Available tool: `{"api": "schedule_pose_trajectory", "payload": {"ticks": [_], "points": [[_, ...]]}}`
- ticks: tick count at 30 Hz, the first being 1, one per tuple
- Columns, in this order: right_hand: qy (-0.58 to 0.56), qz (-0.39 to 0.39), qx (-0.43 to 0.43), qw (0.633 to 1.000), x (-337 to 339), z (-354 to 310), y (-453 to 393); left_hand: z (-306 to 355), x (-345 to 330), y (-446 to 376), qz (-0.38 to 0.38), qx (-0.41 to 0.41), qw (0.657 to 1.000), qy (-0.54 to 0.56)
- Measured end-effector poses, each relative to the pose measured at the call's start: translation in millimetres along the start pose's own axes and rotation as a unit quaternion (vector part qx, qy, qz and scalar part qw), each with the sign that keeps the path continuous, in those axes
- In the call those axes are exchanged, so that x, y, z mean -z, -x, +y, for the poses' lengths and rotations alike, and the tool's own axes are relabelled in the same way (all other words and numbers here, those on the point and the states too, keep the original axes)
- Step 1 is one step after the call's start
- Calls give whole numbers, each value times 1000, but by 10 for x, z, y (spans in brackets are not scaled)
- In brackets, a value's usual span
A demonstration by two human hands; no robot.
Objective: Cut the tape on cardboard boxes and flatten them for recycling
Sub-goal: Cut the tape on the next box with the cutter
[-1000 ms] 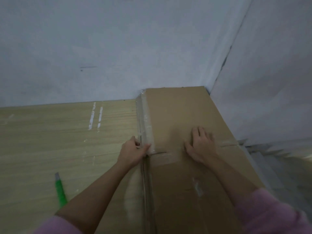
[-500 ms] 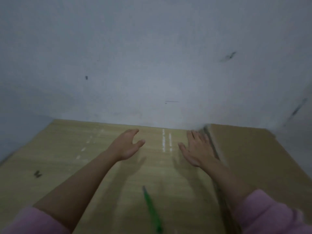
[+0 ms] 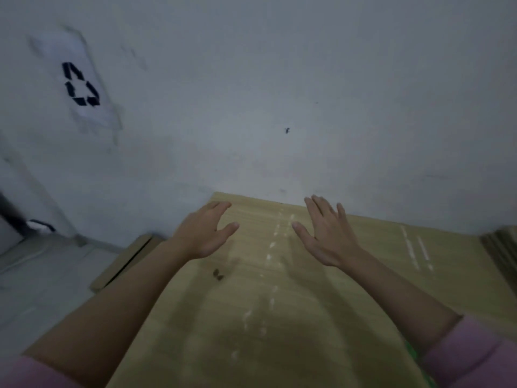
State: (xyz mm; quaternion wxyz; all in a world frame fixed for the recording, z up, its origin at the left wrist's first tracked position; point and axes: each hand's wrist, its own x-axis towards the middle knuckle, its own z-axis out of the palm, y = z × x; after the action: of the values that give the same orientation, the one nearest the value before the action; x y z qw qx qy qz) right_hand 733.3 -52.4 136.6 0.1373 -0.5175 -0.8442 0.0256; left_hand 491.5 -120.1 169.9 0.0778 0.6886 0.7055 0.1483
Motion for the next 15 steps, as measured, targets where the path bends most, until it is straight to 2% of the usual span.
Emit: {"api": "schedule_pose_trajectory", "payload": {"ticks": [7,15], "points": [[-20,-23,36,999,-521,-920,-682,-1180,256,-110,-17,25,999,-24],[-33,-32,19,999,-1318,-2080,-1699,-2701,672,-654,-61,-13,994,-88]]}}
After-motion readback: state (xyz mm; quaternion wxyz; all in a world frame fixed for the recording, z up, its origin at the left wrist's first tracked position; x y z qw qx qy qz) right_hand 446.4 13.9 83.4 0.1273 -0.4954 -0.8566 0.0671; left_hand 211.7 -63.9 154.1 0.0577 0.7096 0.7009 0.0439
